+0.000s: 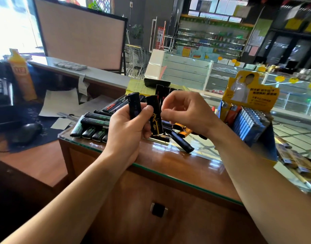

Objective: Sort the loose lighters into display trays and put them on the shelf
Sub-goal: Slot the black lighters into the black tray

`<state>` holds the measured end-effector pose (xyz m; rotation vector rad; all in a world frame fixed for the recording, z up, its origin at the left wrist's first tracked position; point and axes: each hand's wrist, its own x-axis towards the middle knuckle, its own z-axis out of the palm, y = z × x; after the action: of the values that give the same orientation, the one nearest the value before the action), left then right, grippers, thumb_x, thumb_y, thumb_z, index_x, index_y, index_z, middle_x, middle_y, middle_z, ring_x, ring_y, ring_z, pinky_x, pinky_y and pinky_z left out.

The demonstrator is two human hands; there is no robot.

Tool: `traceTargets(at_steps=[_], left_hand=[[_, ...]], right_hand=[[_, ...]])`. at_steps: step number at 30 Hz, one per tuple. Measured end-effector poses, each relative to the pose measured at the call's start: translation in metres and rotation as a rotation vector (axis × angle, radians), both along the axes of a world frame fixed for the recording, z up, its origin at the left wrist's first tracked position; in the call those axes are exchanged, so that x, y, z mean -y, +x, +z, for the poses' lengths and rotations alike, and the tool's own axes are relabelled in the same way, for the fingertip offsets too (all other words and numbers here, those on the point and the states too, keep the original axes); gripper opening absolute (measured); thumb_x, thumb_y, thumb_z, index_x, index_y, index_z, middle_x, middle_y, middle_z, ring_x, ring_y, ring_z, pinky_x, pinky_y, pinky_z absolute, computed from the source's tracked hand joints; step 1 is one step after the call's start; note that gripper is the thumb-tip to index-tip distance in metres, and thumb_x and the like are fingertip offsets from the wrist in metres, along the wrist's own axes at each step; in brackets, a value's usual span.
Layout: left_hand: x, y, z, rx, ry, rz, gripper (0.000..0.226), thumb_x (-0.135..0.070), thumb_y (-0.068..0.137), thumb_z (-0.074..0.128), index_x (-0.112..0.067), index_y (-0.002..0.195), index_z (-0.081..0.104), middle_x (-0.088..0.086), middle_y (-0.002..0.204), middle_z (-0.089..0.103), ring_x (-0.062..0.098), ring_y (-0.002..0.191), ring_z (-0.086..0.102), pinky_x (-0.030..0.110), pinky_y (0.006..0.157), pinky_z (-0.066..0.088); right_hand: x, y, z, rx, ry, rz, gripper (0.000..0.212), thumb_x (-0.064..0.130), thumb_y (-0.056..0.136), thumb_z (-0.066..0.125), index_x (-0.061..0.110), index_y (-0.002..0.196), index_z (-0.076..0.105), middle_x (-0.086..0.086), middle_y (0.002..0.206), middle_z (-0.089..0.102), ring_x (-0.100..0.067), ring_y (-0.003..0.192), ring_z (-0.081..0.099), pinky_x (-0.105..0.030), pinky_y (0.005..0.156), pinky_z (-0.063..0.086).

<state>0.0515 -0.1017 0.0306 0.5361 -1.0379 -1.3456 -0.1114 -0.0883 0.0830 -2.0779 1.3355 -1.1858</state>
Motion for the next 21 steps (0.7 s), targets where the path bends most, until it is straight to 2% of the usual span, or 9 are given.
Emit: traceTargets(at_steps=[3,5,8,10,13,16,18,21], left_hand=[[0.0,0.0,-0.001,0.051,-0.021,-0.016,0.009,-0.006,0.091,0.066,-0.012,0.083,0.066,0.003,0.058,0.049,0.011,0.048,0.045,0.023,0.041,0.037],[0.002,0.001,-0.003,0.091,-0.043,-0.022,0.017,-0.007,0.09,0.067,-0.018,0.077,0.07,0.004,0.058,0.049,0.013,0.048,0.044,0.024,0.042,0.036],[0.002,0.001,-0.003,0.127,-0.058,-0.036,0.026,-0.008,0.089,0.068,-0.023,0.069,0.072,0.006,0.06,0.05,0.015,0.047,0.044,0.024,0.042,0.036],[0.002,0.001,-0.002,0.122,-0.035,-0.042,0.021,-0.01,0.091,0.067,-0.02,0.073,0.071,0.008,0.062,0.05,0.015,0.047,0.043,0.024,0.041,0.035],[0.002,0.0,-0.001,0.113,0.014,-0.048,0.01,-0.013,0.093,0.066,-0.006,0.086,0.066,0.015,0.068,0.048,0.016,0.046,0.042,0.025,0.041,0.032],[0.001,0.001,-0.001,0.122,0.019,-0.065,0.011,-0.014,0.094,0.063,-0.006,0.089,0.068,0.019,0.082,0.054,0.014,0.047,0.044,0.025,0.042,0.033],[-0.001,0.002,0.001,0.11,0.038,-0.069,0.01,-0.013,0.096,0.06,-0.007,0.09,0.066,0.018,0.086,0.056,0.013,0.048,0.045,0.024,0.042,0.034],[-0.001,0.001,0.005,0.076,0.095,-0.084,0.009,-0.01,0.099,0.053,-0.006,0.1,0.061,0.011,0.078,0.056,0.014,0.051,0.045,0.026,0.043,0.031]], right_hand=[[-0.001,0.002,0.002,0.056,-0.076,-0.005,0.02,0.02,0.079,0.075,0.023,0.098,0.071,0.005,0.076,0.066,-0.018,0.061,0.054,-0.038,0.062,0.052],[0.0,0.002,0.002,0.007,-0.103,-0.012,0.024,0.018,0.081,0.076,0.025,0.104,0.072,0.014,0.077,0.066,-0.011,0.061,0.054,-0.028,0.059,0.049],[0.001,0.003,0.002,-0.068,-0.122,-0.041,0.02,0.013,0.083,0.076,0.027,0.097,0.073,0.023,0.068,0.065,-0.001,0.056,0.05,-0.015,0.057,0.041],[0.002,0.003,0.002,-0.035,-0.145,-0.051,0.016,0.013,0.082,0.076,0.025,0.093,0.073,0.016,0.064,0.062,-0.004,0.055,0.048,-0.018,0.056,0.04],[0.002,-0.001,0.004,0.188,-0.108,-0.02,0.012,0.012,0.084,0.065,0.01,0.096,0.068,0.003,0.052,0.05,-0.012,0.045,0.044,-0.029,0.052,0.04],[0.001,-0.005,0.006,0.362,-0.075,-0.034,0.005,0.015,0.086,0.06,0.013,0.087,0.064,0.0,0.052,0.052,-0.019,0.046,0.044,-0.029,0.049,0.043],[0.003,-0.01,0.005,0.353,-0.12,-0.112,0.005,0.017,0.087,0.064,0.016,0.083,0.063,0.0,0.056,0.052,-0.022,0.051,0.045,-0.028,0.051,0.046],[0.012,-0.02,-0.002,0.201,-0.217,-0.284,0.006,0.016,0.088,0.062,0.022,0.086,0.061,0.002,0.062,0.054,-0.026,0.055,0.05,-0.037,0.054,0.049]])
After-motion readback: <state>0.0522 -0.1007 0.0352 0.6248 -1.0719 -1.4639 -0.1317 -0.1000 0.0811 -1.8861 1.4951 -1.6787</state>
